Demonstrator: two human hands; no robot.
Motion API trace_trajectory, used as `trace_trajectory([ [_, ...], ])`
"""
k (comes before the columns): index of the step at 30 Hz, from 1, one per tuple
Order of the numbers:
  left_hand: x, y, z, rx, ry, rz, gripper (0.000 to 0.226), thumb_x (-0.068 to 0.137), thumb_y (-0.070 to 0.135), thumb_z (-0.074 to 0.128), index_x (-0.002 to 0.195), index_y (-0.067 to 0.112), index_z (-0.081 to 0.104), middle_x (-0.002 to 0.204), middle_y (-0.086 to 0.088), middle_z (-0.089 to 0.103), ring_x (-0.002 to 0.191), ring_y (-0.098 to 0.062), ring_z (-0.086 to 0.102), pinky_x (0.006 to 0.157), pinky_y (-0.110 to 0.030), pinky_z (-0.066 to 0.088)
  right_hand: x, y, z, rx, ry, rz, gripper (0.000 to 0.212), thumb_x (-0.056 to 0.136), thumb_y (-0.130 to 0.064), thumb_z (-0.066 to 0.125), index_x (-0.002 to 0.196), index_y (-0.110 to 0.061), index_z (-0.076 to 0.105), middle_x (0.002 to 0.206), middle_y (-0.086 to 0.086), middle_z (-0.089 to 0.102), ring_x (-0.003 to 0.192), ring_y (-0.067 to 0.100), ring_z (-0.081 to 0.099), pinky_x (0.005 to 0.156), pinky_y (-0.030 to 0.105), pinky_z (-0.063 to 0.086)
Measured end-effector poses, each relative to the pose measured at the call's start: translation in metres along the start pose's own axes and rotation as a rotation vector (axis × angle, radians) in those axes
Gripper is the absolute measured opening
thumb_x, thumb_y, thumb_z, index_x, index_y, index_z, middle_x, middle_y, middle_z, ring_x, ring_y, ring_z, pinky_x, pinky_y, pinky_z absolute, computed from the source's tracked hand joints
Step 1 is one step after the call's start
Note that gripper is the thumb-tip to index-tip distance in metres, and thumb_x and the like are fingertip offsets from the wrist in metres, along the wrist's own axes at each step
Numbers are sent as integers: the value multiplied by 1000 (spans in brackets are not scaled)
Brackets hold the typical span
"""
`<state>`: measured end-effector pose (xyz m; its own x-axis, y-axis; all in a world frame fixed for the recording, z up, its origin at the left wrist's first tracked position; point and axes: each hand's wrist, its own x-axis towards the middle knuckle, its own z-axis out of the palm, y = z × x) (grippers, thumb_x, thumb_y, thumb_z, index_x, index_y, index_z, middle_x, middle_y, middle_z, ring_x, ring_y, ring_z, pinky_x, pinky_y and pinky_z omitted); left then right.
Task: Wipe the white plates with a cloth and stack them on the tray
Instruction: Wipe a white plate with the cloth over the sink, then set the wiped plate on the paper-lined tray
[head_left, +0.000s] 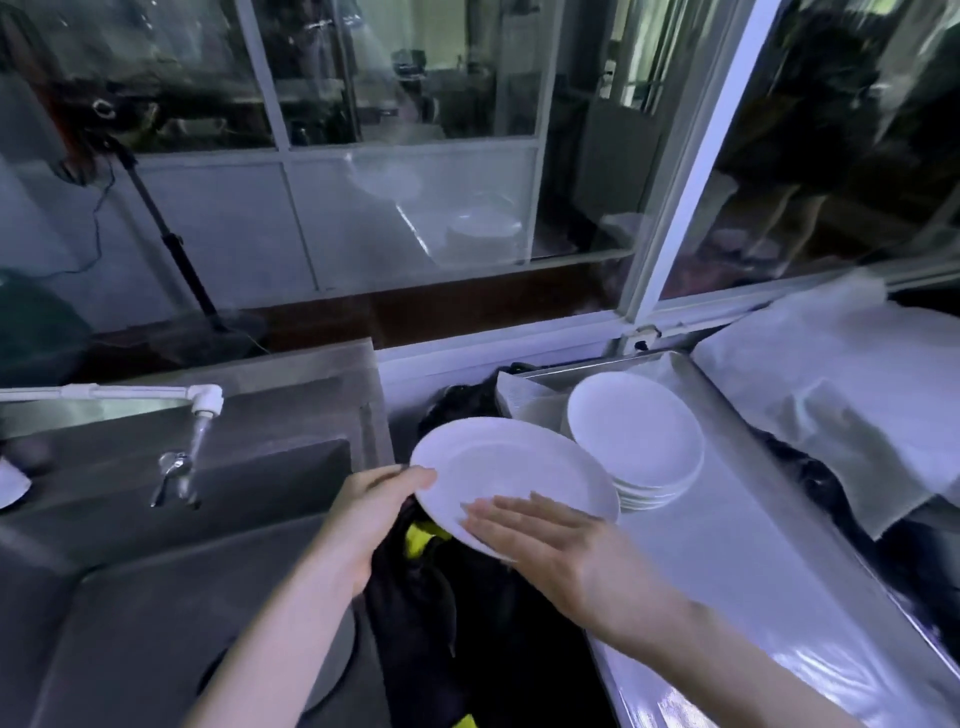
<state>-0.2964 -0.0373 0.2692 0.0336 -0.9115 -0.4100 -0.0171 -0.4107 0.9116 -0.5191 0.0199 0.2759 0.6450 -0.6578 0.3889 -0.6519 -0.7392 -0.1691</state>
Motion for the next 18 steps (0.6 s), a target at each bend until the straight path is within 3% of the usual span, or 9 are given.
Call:
trace_trajectory([
  [3,10,-1,30,-40,71,27,7,79,17,75,77,11,77,89,-13,76,84,-26,67,84,-38,51,-17,27,-11,199,-72,219,67,84,-51,70,144,-28,50,150,-8,49,142,17,45,116,51,36],
  [5,17,-2,48,-54,98,42,7,79,19,76,81,13,78,92,-5,76,91,-22,66,89,-38,49,-34,47,-21,444,-61,461,77,78,-64,69,146,-40,41,157,-19,36,148,1,27,123,32,25],
  [7,25,-2,65,-71,99,48,10,79,20,76,87,13,78,95,-1,77,96,-21,66,95,-38,48,-52,71,-28,507,226,745,65,83,-56,69,143,-38,50,151,-22,43,139,-6,38,107,15,37],
  [8,29,-3,74,-86,101,52,10,80,18,76,88,13,78,95,0,77,97,-20,66,96,-37,47,-59,83,-29,496,367,902,57,87,-48,68,140,-32,55,143,-17,51,129,-2,50,98,14,43],
  [11,41,-3,105,-93,91,77,7,84,15,73,81,17,79,89,5,77,87,-11,67,87,-29,48,-70,118,-25,685,419,1192,19,96,-26,65,112,-17,71,102,6,69,82,12,66,76,34,56],
  [13,49,-2,125,-66,48,102,19,87,16,70,73,27,79,84,12,77,76,2,66,77,-21,47,-76,135,-23,740,397,1210,19,95,-20,62,77,-14,67,69,11,63,57,15,57,62,41,50],
  [14,53,-1,134,-43,29,110,23,88,18,69,72,31,78,84,15,76,76,4,65,76,-19,46,-80,144,-23,724,405,1225,27,93,-19,62,66,-15,58,56,7,55,50,15,51,56,33,42],
  [16,65,0,148,27,-19,127,21,91,24,67,75,32,78,90,16,76,87,0,66,82,-21,47,-85,161,-26,685,437,1231,34,89,-16,61,60,-11,45,45,2,45,42,13,41,47,22,29],
  [18,78,2,160,127,-86,150,17,94,29,64,84,33,77,97,14,76,98,-7,67,92,-28,48,-88,180,-28,658,448,1252,31,88,-15,61,66,-1,45,42,4,42,39,15,35,42,19,24],
])
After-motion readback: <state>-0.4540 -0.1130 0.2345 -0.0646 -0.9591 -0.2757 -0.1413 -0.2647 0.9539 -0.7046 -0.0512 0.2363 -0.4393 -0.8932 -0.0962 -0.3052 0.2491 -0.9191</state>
